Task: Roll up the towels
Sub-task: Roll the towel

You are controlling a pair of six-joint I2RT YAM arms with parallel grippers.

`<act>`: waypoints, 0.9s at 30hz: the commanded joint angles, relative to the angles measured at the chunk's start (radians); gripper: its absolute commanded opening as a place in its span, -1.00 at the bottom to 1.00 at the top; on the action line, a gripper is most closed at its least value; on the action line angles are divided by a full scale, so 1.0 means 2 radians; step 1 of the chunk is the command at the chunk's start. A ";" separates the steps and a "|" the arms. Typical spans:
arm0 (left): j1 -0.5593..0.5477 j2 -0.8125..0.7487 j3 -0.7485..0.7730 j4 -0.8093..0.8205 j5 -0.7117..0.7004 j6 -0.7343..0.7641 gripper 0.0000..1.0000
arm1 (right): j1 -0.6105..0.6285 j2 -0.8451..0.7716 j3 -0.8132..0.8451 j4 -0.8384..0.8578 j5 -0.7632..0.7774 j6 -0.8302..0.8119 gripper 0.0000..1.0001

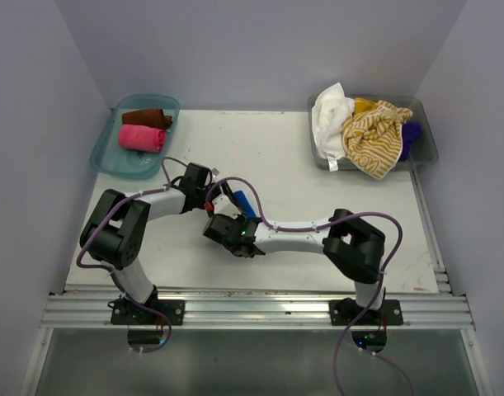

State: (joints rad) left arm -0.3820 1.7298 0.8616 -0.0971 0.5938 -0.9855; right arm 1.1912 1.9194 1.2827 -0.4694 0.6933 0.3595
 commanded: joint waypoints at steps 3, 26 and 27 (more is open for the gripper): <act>-0.001 -0.022 0.004 -0.030 -0.020 0.006 0.40 | -0.026 -0.043 -0.045 0.047 -0.037 0.026 -1.00; -0.002 -0.049 0.036 -0.073 -0.096 0.049 0.62 | -0.126 -0.131 -0.156 0.208 -0.326 0.096 -1.00; -0.002 -0.050 0.036 -0.072 -0.101 0.051 0.64 | -0.128 -0.130 -0.157 0.212 -0.329 0.099 -1.00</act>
State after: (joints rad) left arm -0.3828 1.6775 0.8989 -0.2077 0.4625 -0.9348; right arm 0.9459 1.6791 0.9874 -0.0917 0.1097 0.5037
